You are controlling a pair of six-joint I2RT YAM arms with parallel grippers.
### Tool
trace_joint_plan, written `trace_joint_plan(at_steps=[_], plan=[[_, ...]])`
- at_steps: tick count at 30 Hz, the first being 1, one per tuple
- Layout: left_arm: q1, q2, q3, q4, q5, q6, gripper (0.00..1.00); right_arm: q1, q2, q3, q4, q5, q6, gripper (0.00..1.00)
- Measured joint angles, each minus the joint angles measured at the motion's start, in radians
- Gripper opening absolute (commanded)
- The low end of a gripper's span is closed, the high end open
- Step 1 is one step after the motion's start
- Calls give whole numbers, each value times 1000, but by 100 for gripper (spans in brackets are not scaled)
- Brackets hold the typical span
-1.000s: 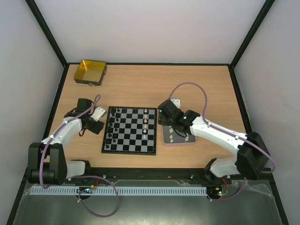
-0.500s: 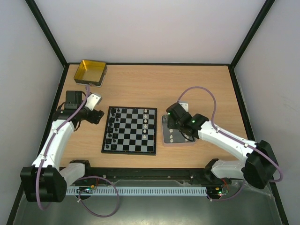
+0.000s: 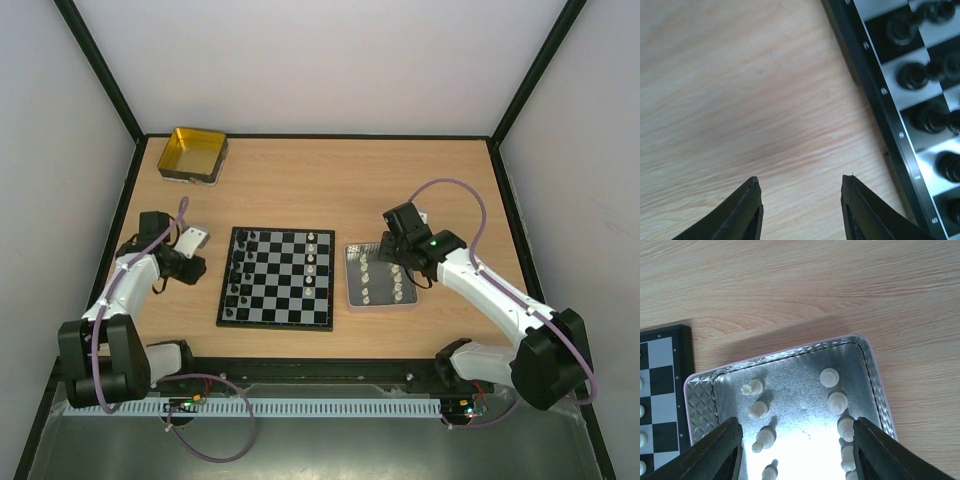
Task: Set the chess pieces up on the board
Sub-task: Adjust the chessboard at the center of the board.
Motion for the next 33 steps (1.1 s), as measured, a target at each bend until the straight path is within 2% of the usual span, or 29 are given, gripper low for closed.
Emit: trace_joint_plan(at_steps=[6, 14, 33], plan=[[0, 23, -58, -19, 17, 66, 52, 0, 11, 0, 4, -21, 1, 58], [-13, 96, -63, -45, 31, 132, 52, 0, 17, 0, 7, -33, 1, 58], [-109, 148, -77, -27, 22, 139, 52, 0, 17, -27, 24, -48, 5, 58]])
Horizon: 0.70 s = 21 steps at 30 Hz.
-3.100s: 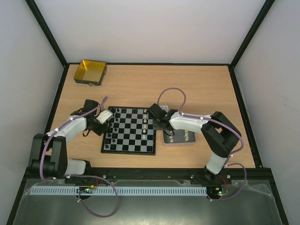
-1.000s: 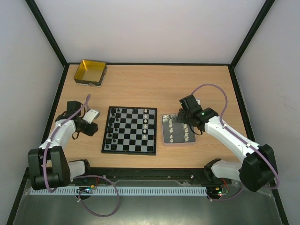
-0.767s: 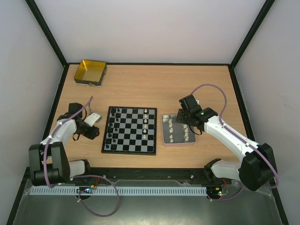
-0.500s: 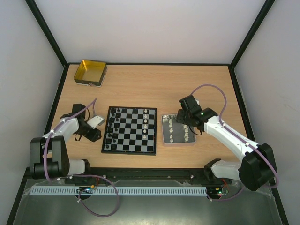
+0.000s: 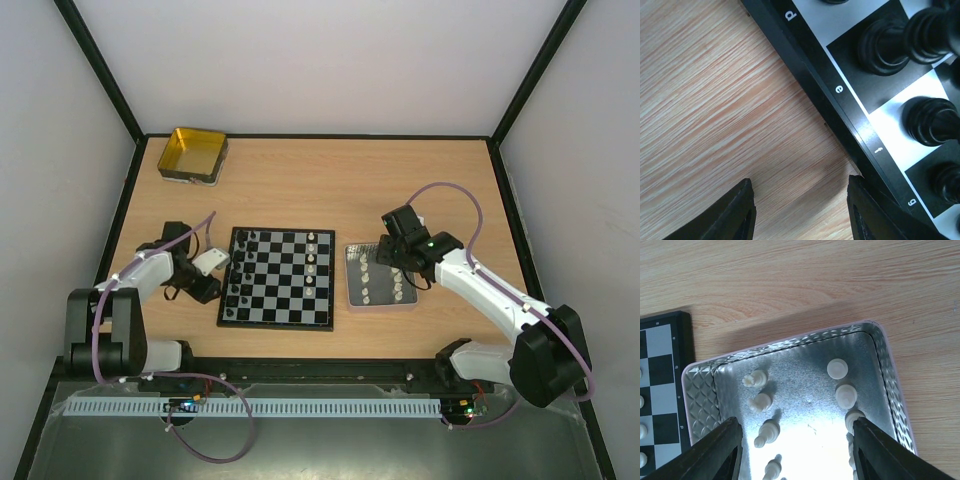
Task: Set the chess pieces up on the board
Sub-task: Adjust the chessboard at the center of the board.
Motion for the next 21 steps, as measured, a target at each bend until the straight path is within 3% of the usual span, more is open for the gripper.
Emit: trace_joint_plan(at_steps=[21], plan=[[-50, 11, 6, 5, -8, 14, 49, 0, 0, -2, 12, -11, 5, 58]])
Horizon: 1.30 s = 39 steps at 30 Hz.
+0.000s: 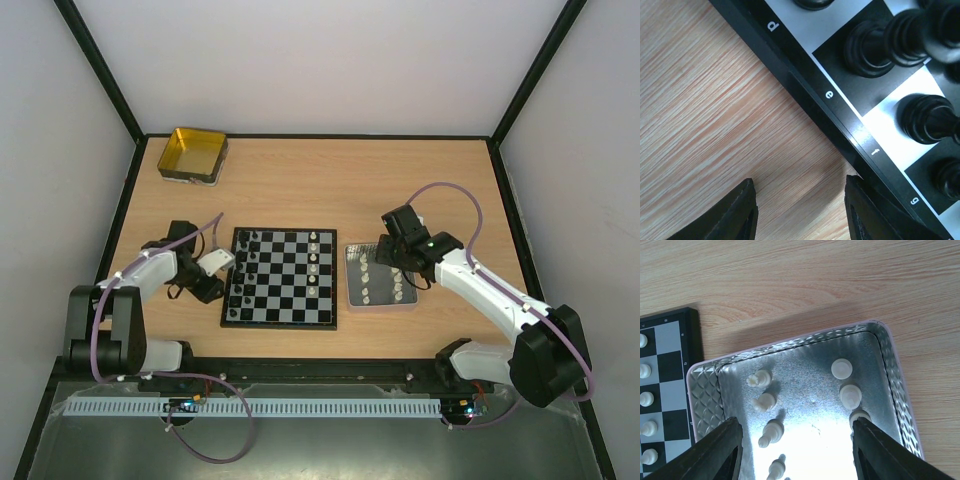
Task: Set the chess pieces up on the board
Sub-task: Adjust the chessboard at the center of the board, then pick up the chess piece from the storage box.
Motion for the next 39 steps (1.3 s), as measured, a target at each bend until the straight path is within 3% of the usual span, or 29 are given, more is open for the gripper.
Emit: trace_joint_plan(at_steps=[12, 18, 20, 24, 32, 39], plan=[[-34, 16, 14, -33, 25, 39, 51, 0, 9, 0, -2, 0, 0, 57], [-32, 11, 16, -29, -4, 25, 66, 1, 9, 0, -16, 6, 0, 53], [-14, 5, 17, -30, -19, 26, 72, 8, 9, 0, -24, 6, 2, 48], [62, -11, 32, -43, -42, 23, 79, 52, 9, -5, -32, 8, 18, 46], [211, -22, 110, 22, -14, -51, 79, 177, 9, -16, -47, 6, 61, 40], [230, -45, 108, 80, 54, -163, 80, 215, 6, -108, -40, -10, 97, 40]])
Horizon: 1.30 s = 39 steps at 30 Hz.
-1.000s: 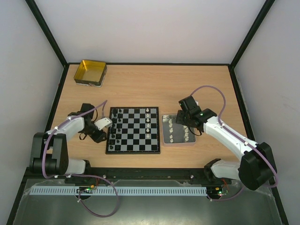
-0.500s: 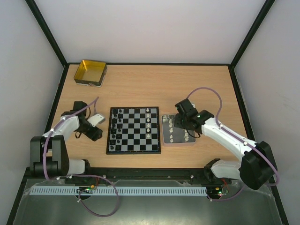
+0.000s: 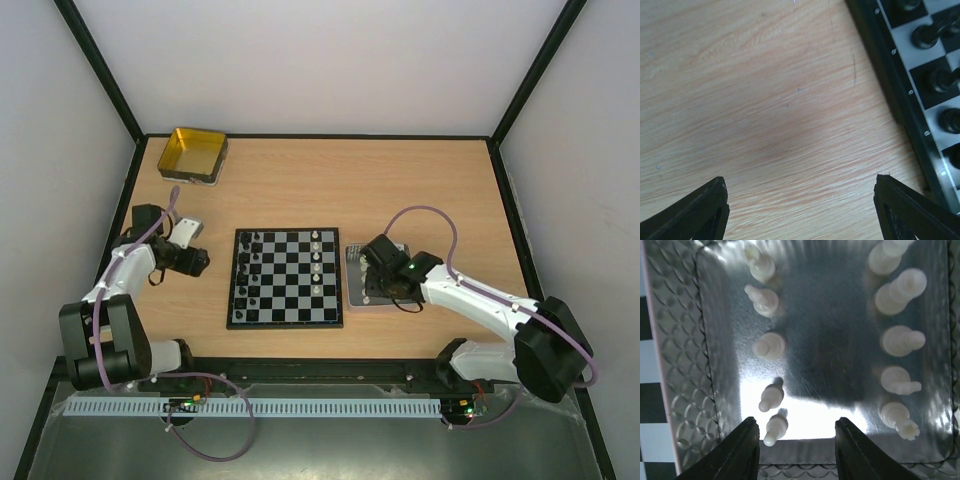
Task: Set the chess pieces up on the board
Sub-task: Pick up the chess piece from the storage box.
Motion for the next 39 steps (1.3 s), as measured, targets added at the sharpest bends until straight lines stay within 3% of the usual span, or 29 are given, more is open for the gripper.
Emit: trace_joint_plan(at_steps=[18, 25, 37, 39], plan=[[0, -38, -11, 51, 34, -62, 80, 11, 134, -27, 123, -58, 14, 32], [0, -38, -13, 53, 34, -62, 80, 16, 150, -27, 141, -65, 14, 21], [-9, -38, -21, 58, 29, -66, 80, 16, 173, -27, 160, -69, 14, 20], [-11, -38, -22, 58, 28, -66, 80, 16, 177, -27, 166, -69, 14, 13]])
